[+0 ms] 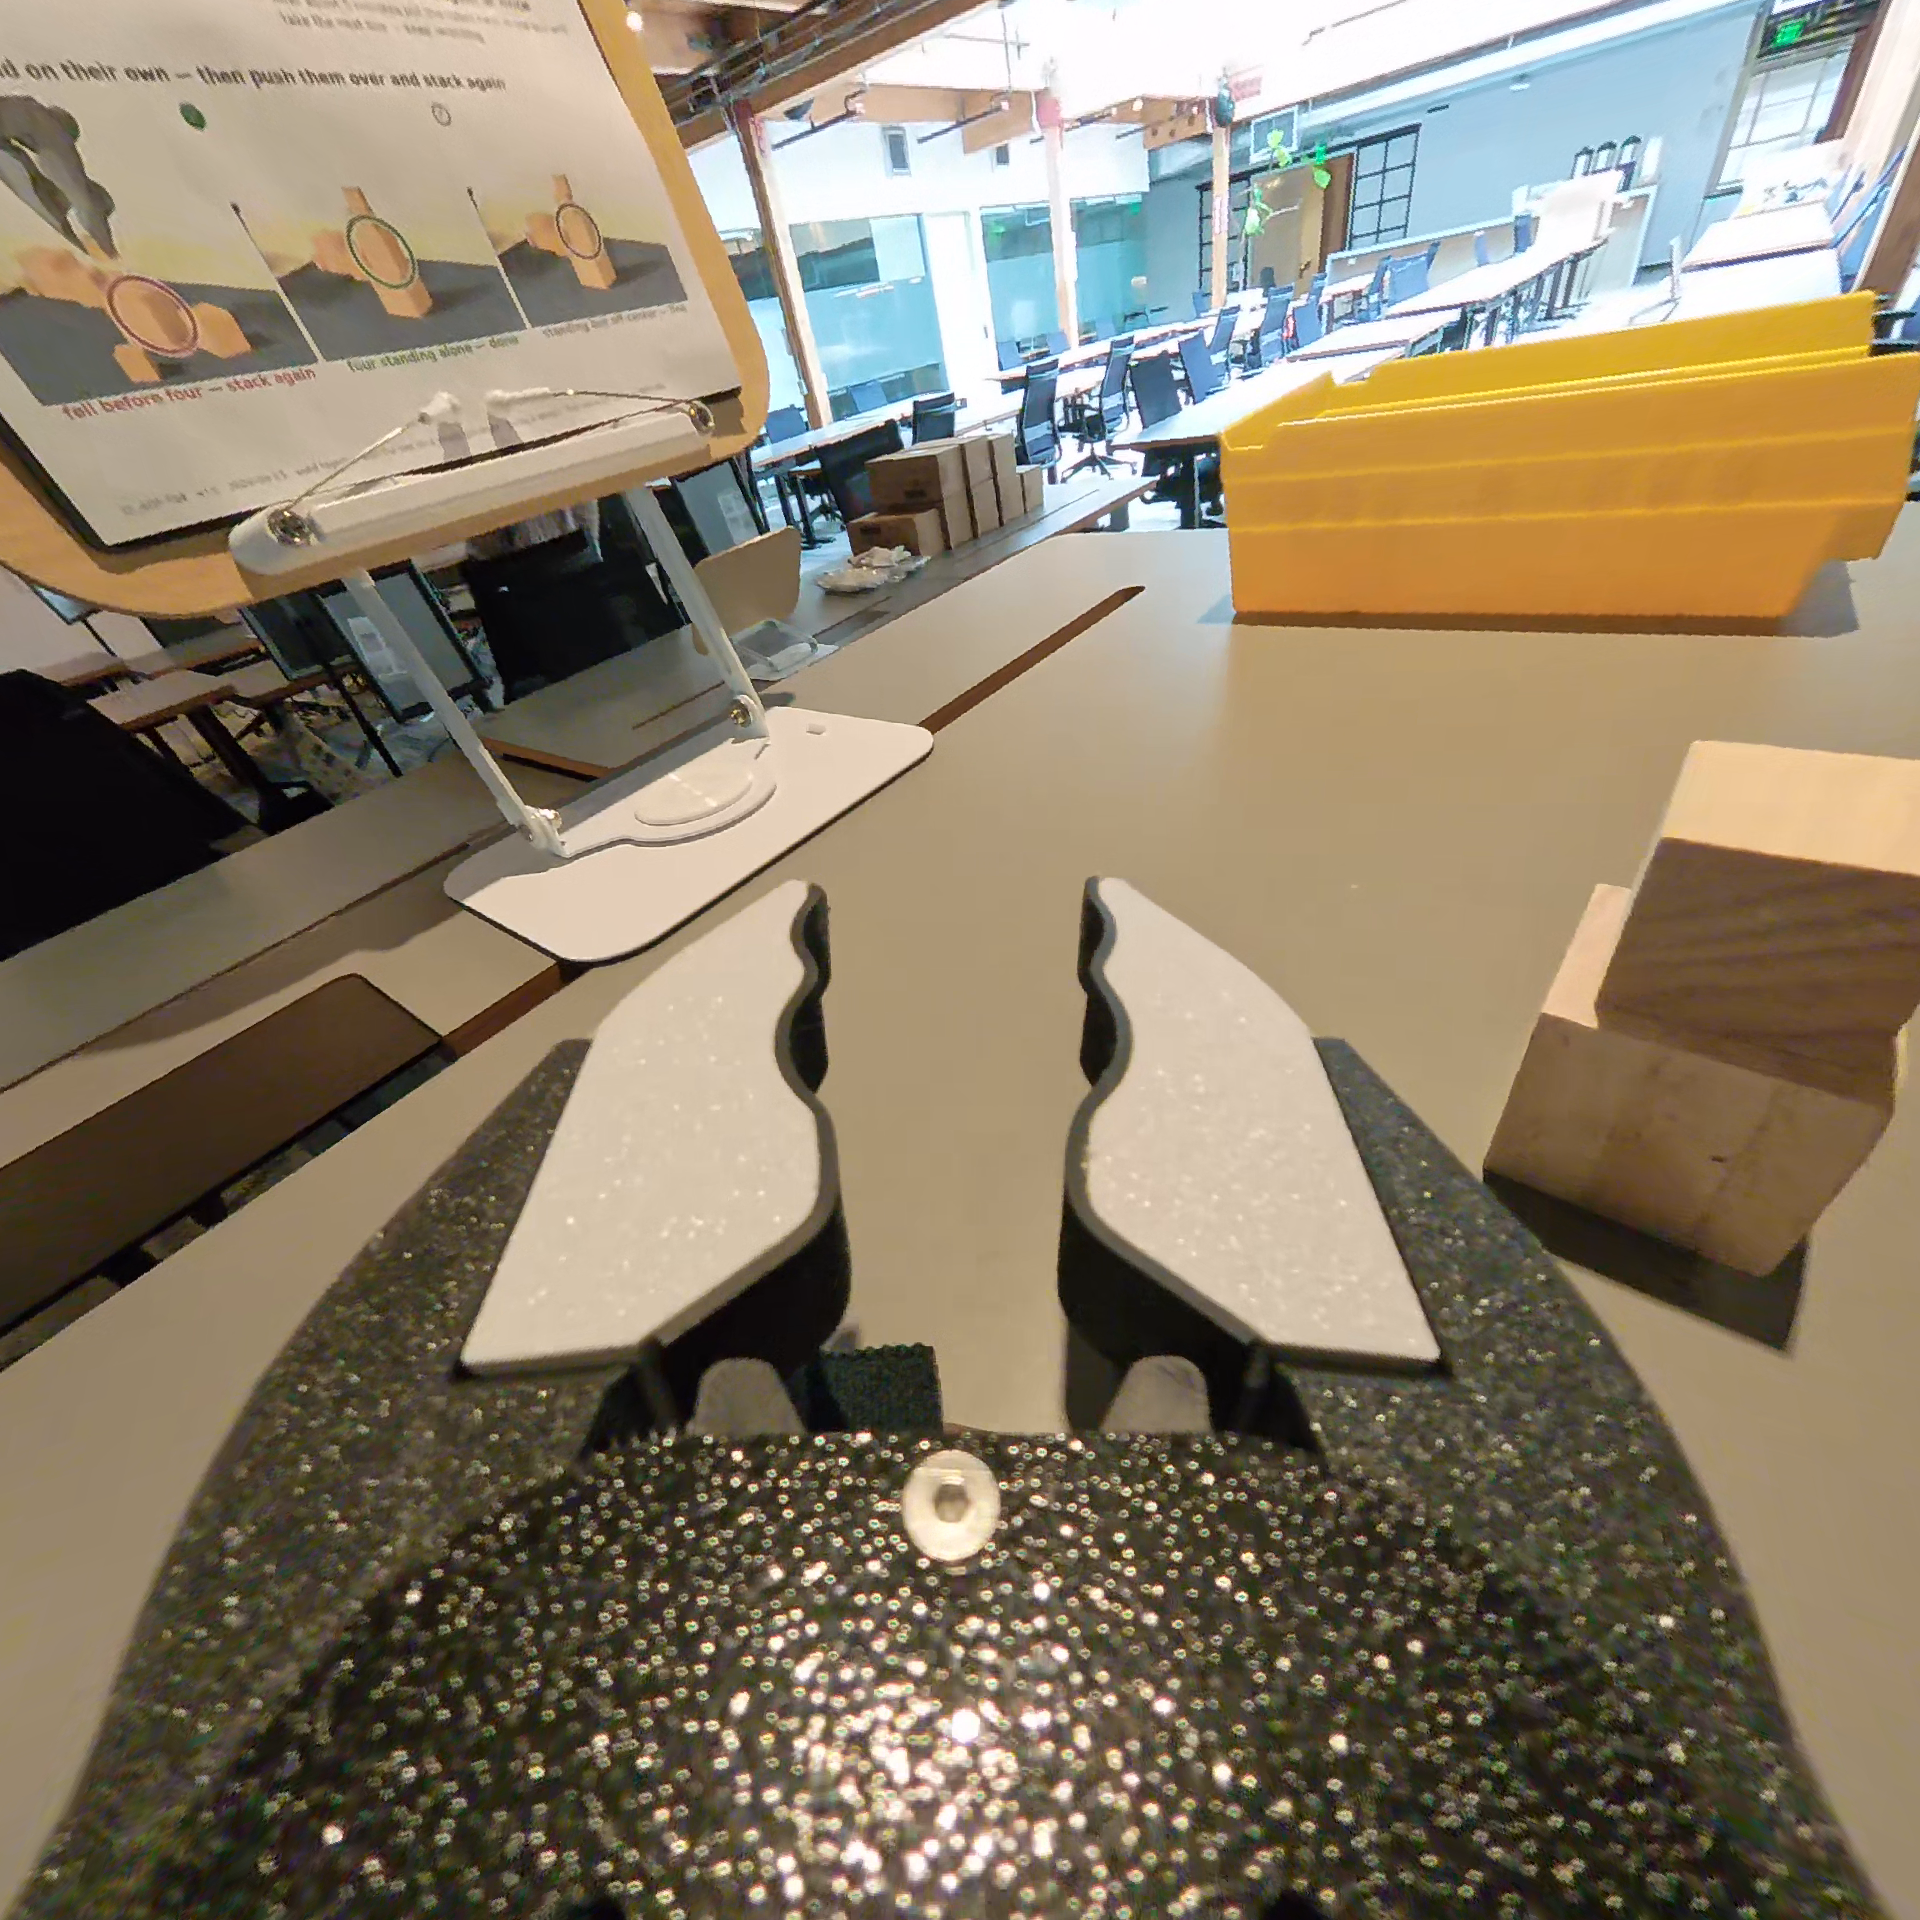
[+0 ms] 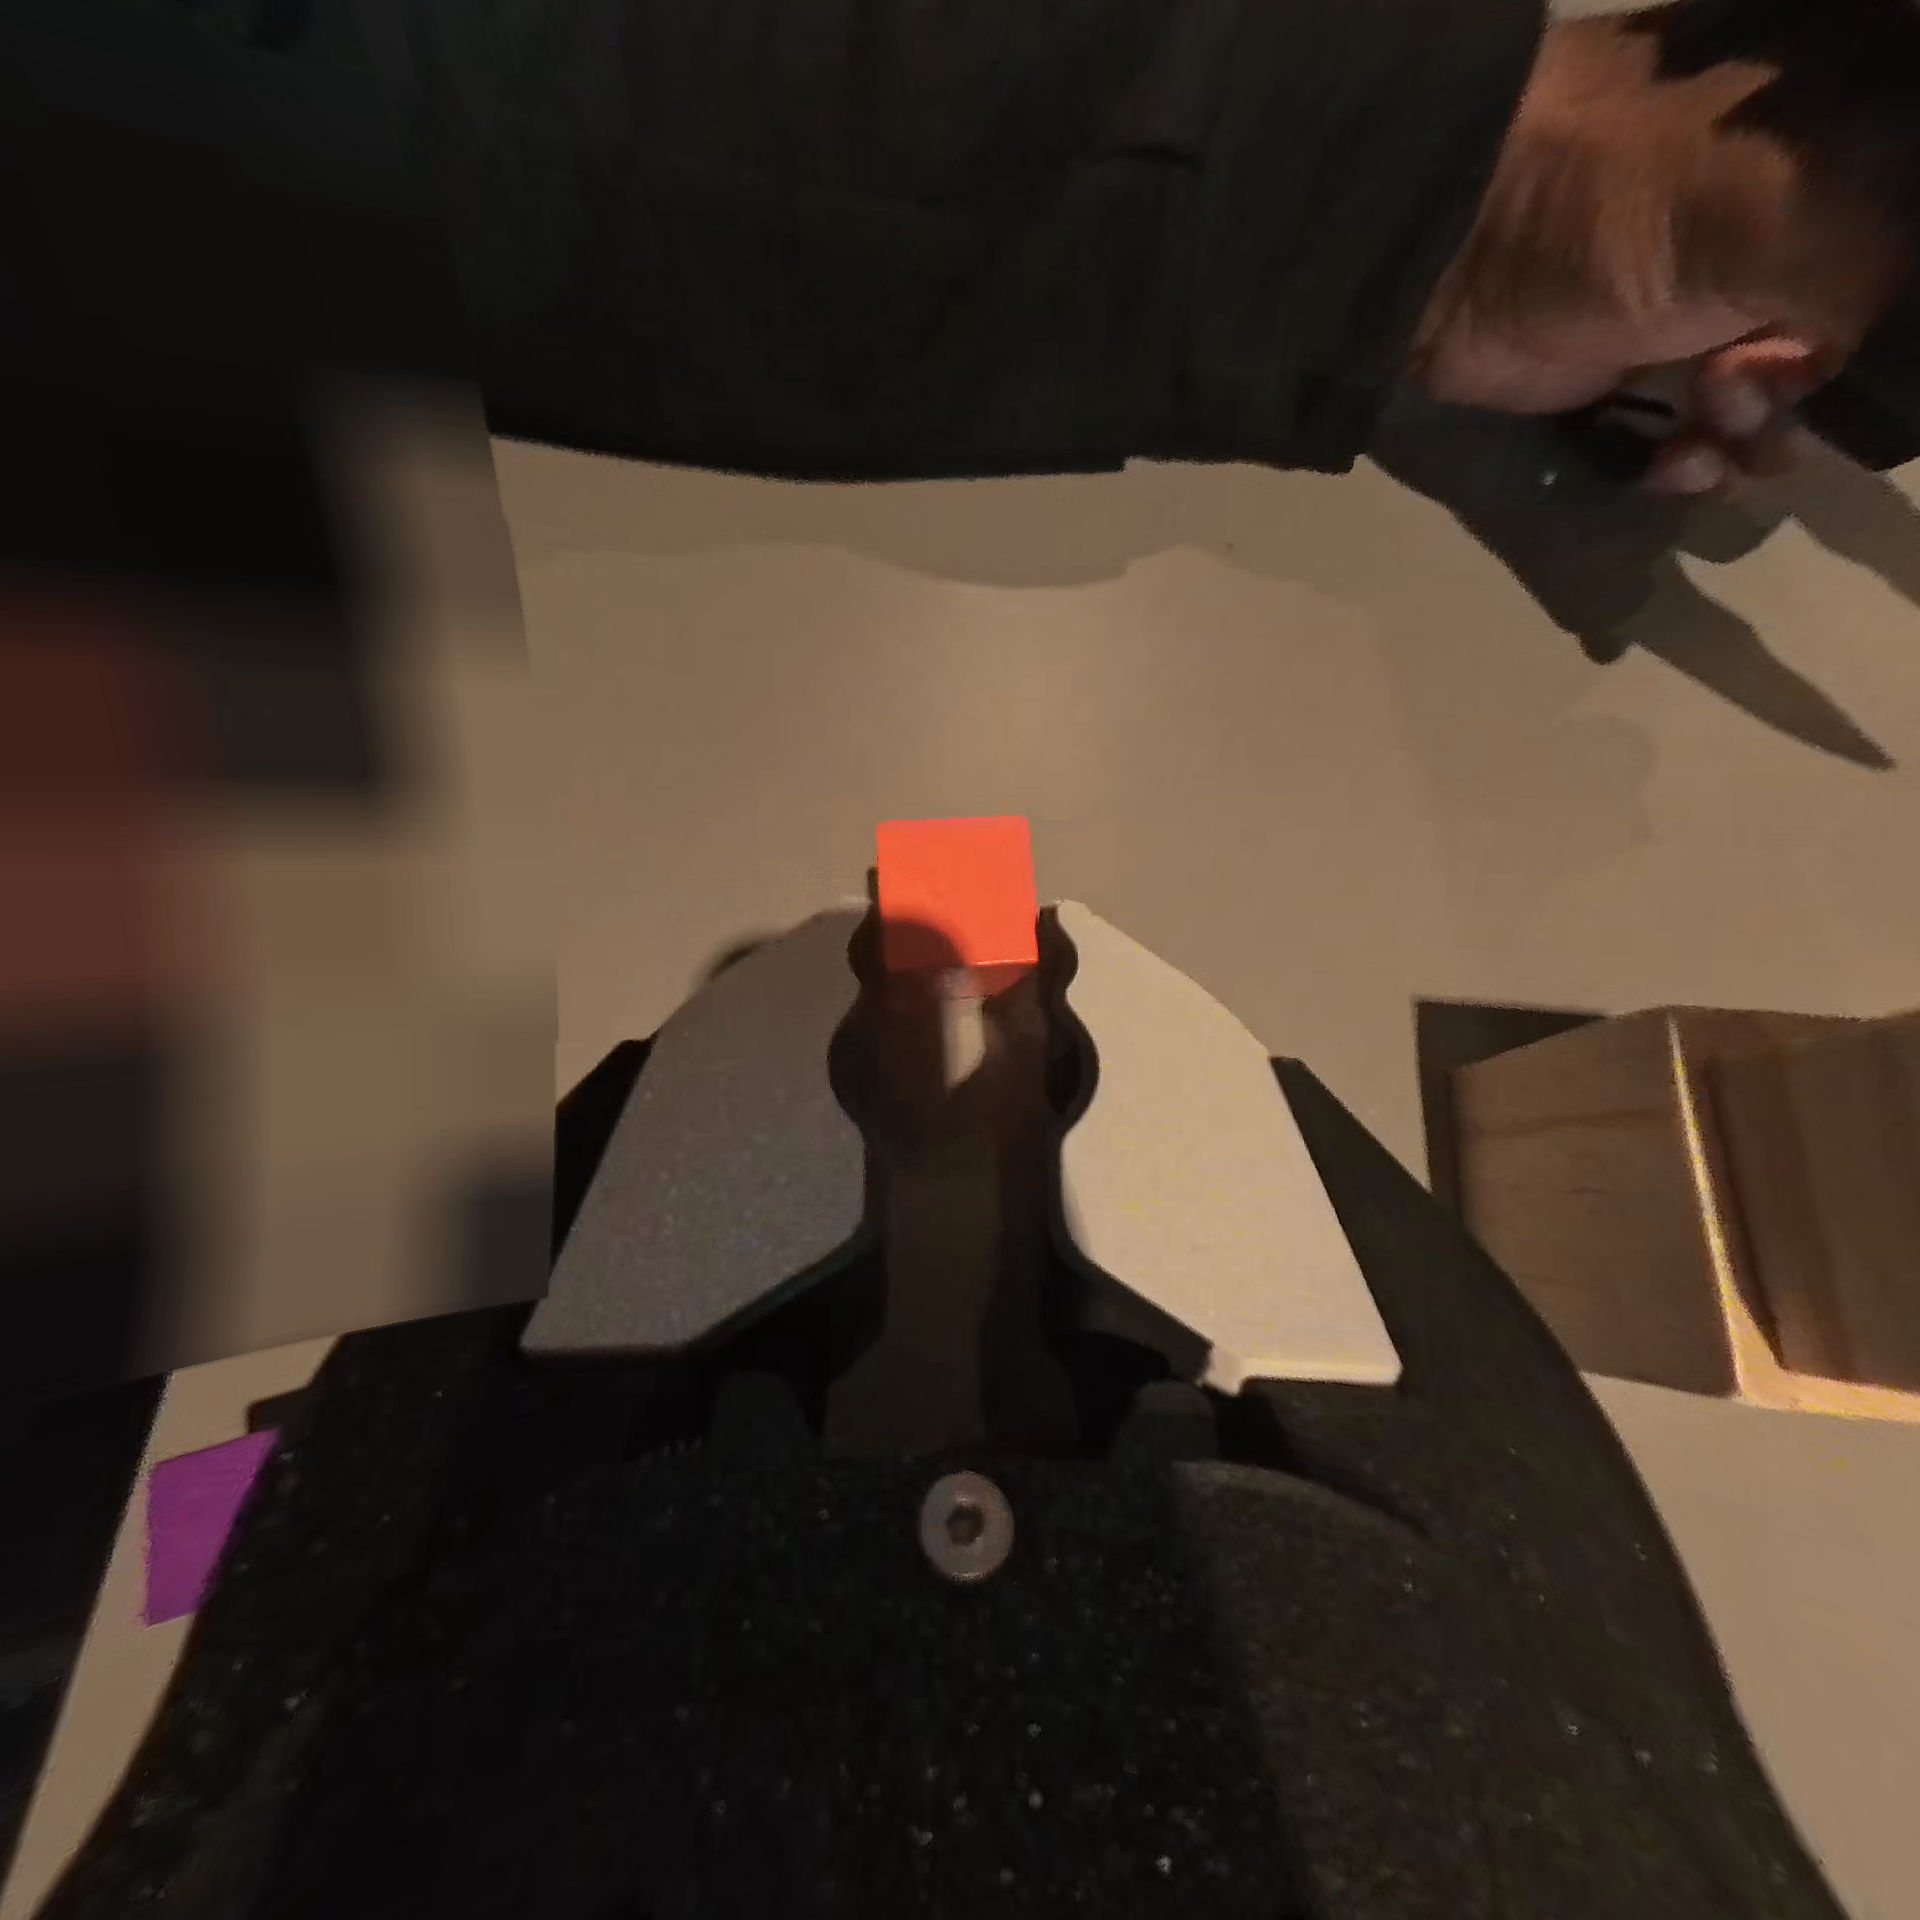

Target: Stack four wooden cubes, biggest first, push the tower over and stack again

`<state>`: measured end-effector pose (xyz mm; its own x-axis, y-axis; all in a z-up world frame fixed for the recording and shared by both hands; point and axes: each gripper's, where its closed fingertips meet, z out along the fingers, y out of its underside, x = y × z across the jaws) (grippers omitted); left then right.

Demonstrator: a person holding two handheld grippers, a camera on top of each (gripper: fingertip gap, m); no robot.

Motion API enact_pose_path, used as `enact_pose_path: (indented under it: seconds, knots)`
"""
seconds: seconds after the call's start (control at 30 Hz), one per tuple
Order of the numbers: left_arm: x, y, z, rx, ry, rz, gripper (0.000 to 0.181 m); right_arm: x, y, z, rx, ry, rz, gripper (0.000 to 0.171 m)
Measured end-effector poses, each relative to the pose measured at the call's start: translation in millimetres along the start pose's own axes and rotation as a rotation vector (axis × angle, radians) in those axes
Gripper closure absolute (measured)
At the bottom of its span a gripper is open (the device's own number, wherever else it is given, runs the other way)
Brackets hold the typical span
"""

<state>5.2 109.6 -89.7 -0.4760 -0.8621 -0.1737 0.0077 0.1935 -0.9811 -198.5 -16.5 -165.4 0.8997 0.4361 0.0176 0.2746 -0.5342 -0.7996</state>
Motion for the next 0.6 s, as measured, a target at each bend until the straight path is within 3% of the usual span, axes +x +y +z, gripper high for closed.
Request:
enact_pose_path:
  seconds: [0.3,0.43,0.6]
  knots:
    - [-2.0,-0.6,-0.4,0.005,0.004,-0.023,0.136,34.8,-39.5,-62.3,0.143,0.132,0.016,0.143]
    - [-1.9,0.8,1.0,-0.007,0.003,-0.021,0.136,77.8,-50.7,-93.2,0.111,0.197,0.003,0.143]
    - [0.5,6.9,6.5,-0.055,0.024,-0.011,0.136,111.7,-44.2,-98.0,0.020,0.202,0.035,0.143]
